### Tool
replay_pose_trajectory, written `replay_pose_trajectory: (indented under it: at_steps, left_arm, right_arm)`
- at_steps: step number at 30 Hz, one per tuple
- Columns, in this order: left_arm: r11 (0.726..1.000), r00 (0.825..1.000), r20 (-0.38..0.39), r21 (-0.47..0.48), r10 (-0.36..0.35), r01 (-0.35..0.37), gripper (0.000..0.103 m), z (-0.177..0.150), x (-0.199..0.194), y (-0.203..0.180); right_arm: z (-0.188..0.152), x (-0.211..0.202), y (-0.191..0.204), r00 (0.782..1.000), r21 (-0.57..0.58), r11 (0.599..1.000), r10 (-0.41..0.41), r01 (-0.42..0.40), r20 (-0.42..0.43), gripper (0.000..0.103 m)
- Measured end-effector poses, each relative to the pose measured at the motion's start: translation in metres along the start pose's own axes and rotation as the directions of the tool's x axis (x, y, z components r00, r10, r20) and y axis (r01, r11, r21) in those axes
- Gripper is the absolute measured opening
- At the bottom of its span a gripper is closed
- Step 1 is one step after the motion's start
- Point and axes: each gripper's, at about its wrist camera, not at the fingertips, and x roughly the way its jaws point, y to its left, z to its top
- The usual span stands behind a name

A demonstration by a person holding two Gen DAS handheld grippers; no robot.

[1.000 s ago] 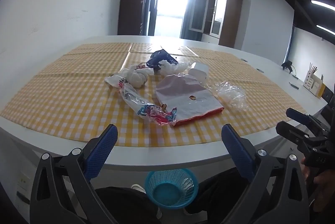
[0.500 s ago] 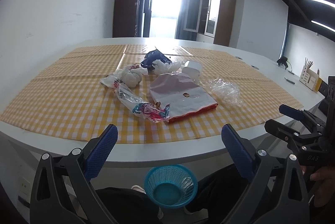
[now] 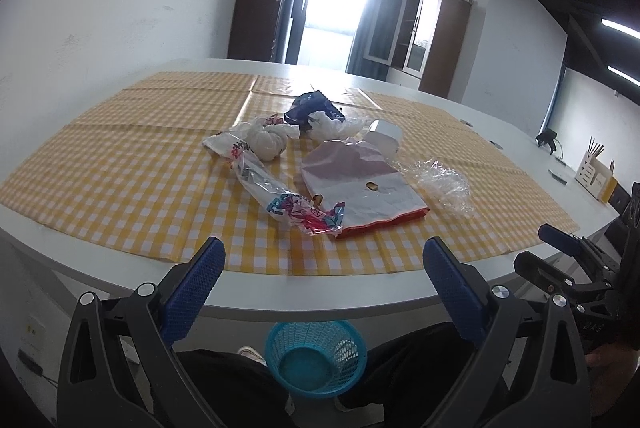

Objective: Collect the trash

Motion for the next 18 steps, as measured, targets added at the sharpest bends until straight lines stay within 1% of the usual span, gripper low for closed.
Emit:
replay_pose_trajectory:
  at_steps: [5,10,12,14,18]
  left_arm:
    - [1.000,1.000,-0.008,-0.015,-0.012,0.012,0.097,0.0001,0.0024,0.0033]
    - [1.000,1.000,0.000,0.010,0.011,-0.011,0.097,-0.0011,0.0034,0.0009]
    - [1.000,1.000,-0.011,0.001,0.010,-0.010,0.097,-0.0016,0.0047,0.0011]
    - [1.000,0.999,-0.024,-0.005,0.029,-0.029,0.097,-0.0022,0.0075,0.0013]
    - [0.999,0.999,-0.025,-0.014,0.029,-0.030,0.097,-0.0033,0.0085,0.0034]
  right_arm:
    - [-0.0011,0.0016,-0.0036,1.000,0.009,1.000,0.002,-0.002,-0.009,0.094]
    - [-0.0006,0.0025,-0.0049,1.000,0.011,1.000,-0.007,0.008,-0.009,0.094]
    - [-0.0005,0.0032,-0.0047,1.000,0.009,1.000,-0.010,0.010,-0.012,0.094]
    - [-0.0011,0.0039,-0.0048,1.000,0.009,1.000,-0.010,0.010,-0.014,0.094]
    - [-0.0013,0.0042,-0.0052,1.000,0.010,1.000,-0.011,0.011,-0.014,0.094]
